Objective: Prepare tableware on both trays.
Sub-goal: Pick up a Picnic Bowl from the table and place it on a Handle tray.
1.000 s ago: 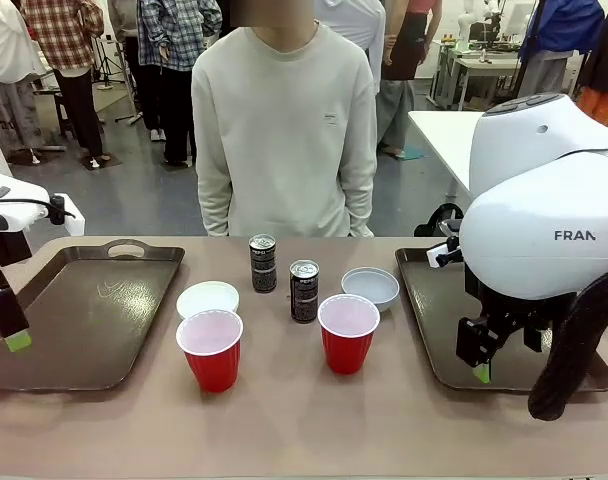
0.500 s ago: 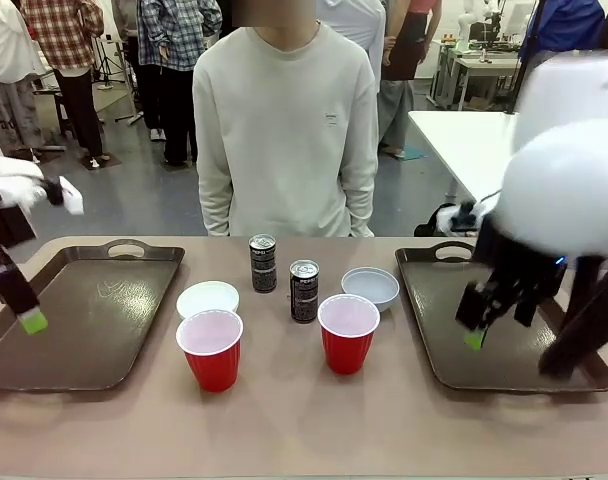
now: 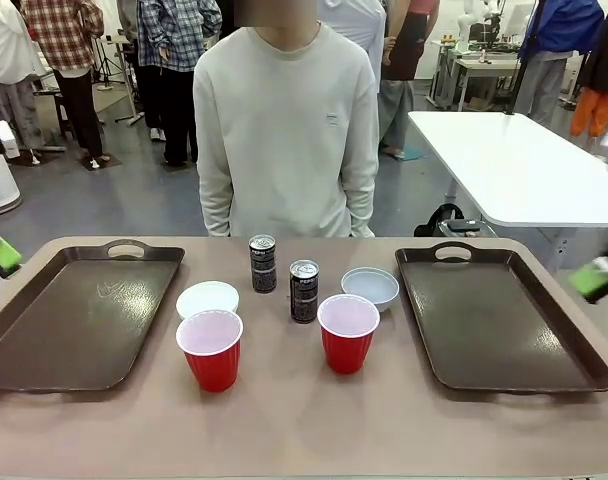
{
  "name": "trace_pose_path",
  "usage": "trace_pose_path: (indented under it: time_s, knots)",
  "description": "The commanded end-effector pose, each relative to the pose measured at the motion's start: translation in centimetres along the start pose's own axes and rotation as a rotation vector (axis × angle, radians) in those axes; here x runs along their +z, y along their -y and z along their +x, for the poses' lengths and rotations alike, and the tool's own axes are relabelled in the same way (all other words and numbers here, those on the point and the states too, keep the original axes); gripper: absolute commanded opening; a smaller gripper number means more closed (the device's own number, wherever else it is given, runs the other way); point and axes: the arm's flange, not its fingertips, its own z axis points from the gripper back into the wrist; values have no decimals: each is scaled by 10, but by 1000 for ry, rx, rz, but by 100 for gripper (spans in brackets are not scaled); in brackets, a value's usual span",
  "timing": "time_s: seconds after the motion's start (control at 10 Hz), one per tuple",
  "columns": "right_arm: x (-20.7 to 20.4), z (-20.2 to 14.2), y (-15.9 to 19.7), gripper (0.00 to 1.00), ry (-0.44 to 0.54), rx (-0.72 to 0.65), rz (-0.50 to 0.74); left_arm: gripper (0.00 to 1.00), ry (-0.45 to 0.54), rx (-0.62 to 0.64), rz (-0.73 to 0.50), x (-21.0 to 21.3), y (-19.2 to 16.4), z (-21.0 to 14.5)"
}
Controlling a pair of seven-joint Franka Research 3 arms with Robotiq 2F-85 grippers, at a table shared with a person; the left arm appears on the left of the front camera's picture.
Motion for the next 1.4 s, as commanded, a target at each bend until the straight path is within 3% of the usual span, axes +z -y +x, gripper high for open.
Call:
trace_pose_path:
  time_s: [0.0,0.2,0.4,0.5,1.0,1.1,1.3]
  knots:
    - [24,-1,67,100,-71,-68,377,100,116,95,-284,17,-50,-5]
    - [30,-14,96,100,11,-116,434,100,290,230,-330,29,-86,-38]
    - [32,-24,103,100,117,-184,412,100,413,356,-250,49,-96,-72]
    - [35,-24,100,100,198,-244,342,100,463,402,-182,54,-94,-80]
    - [25,-23,77,100,275,-288,194,100,547,433,-49,54,-68,-86]
    - [42,-23,93,100,226,-272,236,100,508,419,-104,69,-85,-93]
    - [42,-23,93,100,226,-272,236,100,508,419,-104,69,-85,-93]
